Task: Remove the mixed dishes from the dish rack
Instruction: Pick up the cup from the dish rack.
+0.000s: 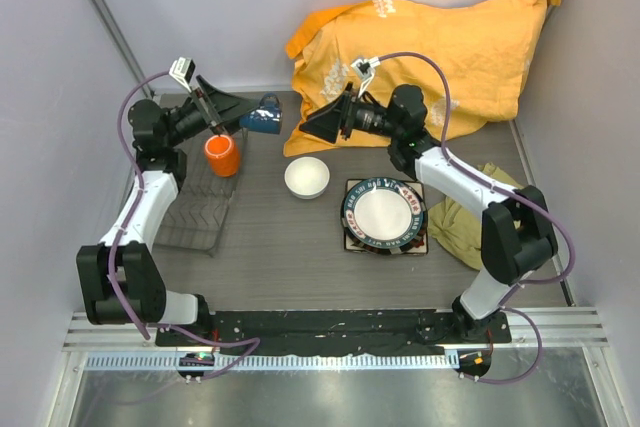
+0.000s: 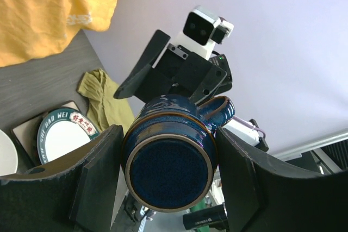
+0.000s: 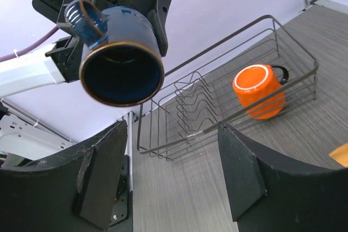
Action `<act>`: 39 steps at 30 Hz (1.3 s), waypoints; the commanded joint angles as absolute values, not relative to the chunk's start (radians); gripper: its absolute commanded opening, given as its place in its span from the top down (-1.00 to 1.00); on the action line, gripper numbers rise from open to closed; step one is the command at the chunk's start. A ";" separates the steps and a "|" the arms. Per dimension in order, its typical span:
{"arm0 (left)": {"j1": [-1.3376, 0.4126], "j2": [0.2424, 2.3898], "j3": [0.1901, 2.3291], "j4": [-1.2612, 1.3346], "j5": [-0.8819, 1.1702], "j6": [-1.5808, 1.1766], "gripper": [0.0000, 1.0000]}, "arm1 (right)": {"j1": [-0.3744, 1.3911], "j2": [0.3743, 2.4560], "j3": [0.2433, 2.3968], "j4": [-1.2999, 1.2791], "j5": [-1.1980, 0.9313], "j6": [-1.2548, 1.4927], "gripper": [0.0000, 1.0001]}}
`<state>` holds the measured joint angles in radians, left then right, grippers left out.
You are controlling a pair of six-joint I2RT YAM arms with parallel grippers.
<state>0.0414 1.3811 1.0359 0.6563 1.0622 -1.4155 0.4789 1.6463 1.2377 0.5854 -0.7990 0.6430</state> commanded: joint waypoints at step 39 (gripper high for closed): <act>0.009 1.385 0.986 0.830 1.057 -1.470 1.00 | 0.532 1.746 1.387 0.693 -0.813 0.690 -0.28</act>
<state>0.0132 1.3949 0.9836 0.7528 1.0668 -1.4807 0.5243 1.7718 1.3521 0.6357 -0.8108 0.6907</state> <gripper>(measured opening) 0.678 0.645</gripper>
